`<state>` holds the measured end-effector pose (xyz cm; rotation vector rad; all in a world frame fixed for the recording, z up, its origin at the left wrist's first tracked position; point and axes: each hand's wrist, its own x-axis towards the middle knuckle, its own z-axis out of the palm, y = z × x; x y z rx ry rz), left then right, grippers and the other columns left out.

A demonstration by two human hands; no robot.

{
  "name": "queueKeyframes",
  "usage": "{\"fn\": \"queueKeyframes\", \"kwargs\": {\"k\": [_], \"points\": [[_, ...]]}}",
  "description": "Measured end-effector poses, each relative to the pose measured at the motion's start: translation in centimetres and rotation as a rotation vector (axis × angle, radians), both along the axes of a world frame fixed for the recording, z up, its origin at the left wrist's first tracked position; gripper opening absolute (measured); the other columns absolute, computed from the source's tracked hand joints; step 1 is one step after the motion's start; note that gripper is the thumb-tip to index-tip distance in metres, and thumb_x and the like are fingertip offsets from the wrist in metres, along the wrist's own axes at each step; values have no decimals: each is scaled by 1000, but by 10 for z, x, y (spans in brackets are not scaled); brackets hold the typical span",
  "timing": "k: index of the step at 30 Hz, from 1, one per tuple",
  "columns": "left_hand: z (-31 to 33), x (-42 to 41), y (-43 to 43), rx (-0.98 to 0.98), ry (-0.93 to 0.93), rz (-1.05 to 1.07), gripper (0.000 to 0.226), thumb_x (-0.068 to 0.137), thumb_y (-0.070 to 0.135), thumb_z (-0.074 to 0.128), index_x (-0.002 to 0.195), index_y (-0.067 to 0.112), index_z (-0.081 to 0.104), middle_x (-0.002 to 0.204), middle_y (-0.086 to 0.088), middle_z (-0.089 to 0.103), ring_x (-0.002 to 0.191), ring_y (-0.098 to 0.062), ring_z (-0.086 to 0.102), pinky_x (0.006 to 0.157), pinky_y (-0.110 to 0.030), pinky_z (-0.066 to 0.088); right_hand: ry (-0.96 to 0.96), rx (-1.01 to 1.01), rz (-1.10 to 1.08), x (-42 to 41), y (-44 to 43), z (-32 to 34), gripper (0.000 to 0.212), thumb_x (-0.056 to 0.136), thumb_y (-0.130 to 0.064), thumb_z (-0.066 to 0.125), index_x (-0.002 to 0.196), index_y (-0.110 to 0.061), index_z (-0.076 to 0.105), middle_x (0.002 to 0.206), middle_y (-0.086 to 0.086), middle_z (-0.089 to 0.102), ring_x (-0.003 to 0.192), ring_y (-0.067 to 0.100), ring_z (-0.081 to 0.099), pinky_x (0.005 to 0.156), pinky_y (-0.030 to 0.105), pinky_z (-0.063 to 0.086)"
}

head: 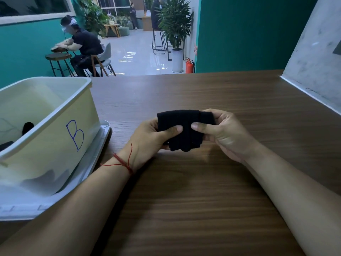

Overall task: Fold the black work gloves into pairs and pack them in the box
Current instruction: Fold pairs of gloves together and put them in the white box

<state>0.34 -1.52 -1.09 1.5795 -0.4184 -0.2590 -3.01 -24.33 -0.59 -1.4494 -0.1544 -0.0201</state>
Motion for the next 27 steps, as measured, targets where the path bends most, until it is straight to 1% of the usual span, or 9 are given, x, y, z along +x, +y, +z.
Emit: {"fn": "queueKeyframes", "kwargs": {"k": [3,6,10,12,14,18,21,24,27], "points": [[2,3,2,-71,4,8,29,100,14,70,128,9,72,99,-10,77,82,-21,72,73,-35,56,39,54,92,1,0,1,44,90,0,74,132,7,65,133,30,68,125,44,68,101,50,60],[6,5,8,-131,78,-90,28,102,0,59,127,8,70,98,-5,74,82,-18,70,72,-32,60,49,117,83,1,-1,2,30,87,2,70,118,1,71,127,28,70,121,43,69,100,49,61],[12,3,13,-249,209,-208,44,93,-13,51,99,18,82,124,-11,75,101,-30,75,75,-38,67,44,184,99,0,0,4,21,80,2,67,91,-11,80,122,20,72,120,36,69,98,50,62],[14,3,14,-273,239,-223,45,87,-12,50,87,19,83,134,-13,72,107,-33,75,78,-41,66,28,193,102,0,1,4,19,81,2,67,90,-10,78,121,19,73,120,34,70,98,48,63],[15,5,15,-311,274,-211,49,90,-11,43,90,19,82,137,-11,70,107,-32,74,77,-43,66,14,191,91,1,1,3,19,85,6,65,92,-8,75,121,18,72,119,34,70,97,47,63],[13,10,7,-328,398,-90,34,110,22,41,130,12,66,116,-6,75,95,-21,77,74,-33,65,-35,198,65,3,-1,1,32,92,15,59,88,-11,77,118,15,75,115,32,72,94,46,64],[9,9,1,-255,481,-61,54,112,49,36,135,7,62,109,-13,77,89,-22,79,68,-33,65,-95,131,15,4,0,-2,22,91,12,63,94,-6,75,118,16,74,114,31,70,91,44,63],[11,5,-1,-288,548,-92,73,108,62,29,136,2,61,105,-14,78,90,-25,79,76,-39,66,-154,39,-70,5,2,-7,18,93,14,65,99,0,74,120,21,73,113,30,71,91,48,62],[12,0,-6,-231,473,-104,59,106,53,47,130,2,65,102,-11,77,88,-24,77,87,-40,64,-238,-76,-126,4,4,-7,24,90,16,69,106,0,76,120,26,74,107,25,73,88,42,62]]}}
